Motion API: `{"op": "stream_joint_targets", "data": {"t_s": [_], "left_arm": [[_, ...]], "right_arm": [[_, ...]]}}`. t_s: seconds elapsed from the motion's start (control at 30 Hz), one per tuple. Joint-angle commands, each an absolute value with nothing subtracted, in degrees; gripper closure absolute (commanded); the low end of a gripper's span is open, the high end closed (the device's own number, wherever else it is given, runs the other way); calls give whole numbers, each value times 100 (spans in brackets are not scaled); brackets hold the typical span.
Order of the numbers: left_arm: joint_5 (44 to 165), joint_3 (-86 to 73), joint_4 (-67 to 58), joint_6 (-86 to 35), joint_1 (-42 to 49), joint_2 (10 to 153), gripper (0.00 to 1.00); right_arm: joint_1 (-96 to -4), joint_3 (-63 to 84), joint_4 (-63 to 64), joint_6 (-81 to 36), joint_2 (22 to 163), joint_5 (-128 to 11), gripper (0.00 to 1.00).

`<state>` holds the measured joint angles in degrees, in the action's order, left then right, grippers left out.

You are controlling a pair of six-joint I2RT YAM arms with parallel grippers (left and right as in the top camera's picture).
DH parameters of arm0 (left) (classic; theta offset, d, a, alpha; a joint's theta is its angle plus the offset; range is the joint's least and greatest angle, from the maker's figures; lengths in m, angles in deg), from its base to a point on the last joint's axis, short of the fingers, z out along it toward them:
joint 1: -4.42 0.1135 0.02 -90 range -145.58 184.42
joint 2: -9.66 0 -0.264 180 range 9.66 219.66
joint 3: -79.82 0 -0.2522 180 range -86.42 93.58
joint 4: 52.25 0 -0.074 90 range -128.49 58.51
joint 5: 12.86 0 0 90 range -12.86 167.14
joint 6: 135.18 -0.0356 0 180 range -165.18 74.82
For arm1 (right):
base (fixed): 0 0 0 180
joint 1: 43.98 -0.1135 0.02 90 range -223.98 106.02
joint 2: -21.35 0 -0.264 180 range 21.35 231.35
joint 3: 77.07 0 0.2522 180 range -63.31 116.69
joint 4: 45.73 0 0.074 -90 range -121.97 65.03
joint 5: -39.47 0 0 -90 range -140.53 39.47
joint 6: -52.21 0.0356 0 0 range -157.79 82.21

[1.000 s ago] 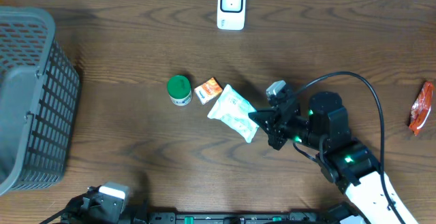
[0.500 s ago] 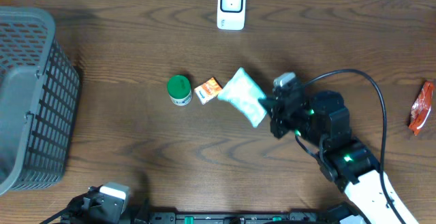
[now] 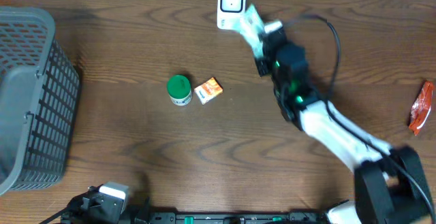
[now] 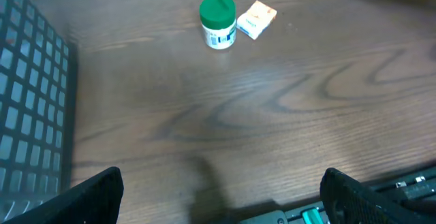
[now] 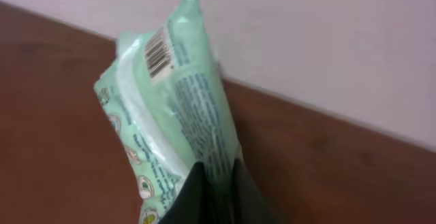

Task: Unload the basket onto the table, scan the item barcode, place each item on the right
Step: 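Hold the wipes pack barcode in front of the white scanner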

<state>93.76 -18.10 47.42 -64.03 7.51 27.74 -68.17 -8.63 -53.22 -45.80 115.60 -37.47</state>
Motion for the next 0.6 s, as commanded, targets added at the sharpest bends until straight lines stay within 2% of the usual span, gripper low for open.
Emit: {"op": "stream_joint_targets", "data": {"t_s": [0.0,0.3,0.47,0.57], "left_arm": [[9446,-1780,4753,-6309,719,2739,7],[9446,-1780,4753,-6309,719,2739,7],[9446,-1780,4753,-6309,719,2739,7],[9446,-1780,4753,-6309,719,2739,7]], "right_arm": [[-6841,605,-5337,-5900,12500,-2506,99],[-6819,2909,-5458,-9620,14730,-1054,99],[-6862,3187,-6703,-11454,15584,-493,99],[-6956,3187,-6979,-12293,15906,-501,99]]}}
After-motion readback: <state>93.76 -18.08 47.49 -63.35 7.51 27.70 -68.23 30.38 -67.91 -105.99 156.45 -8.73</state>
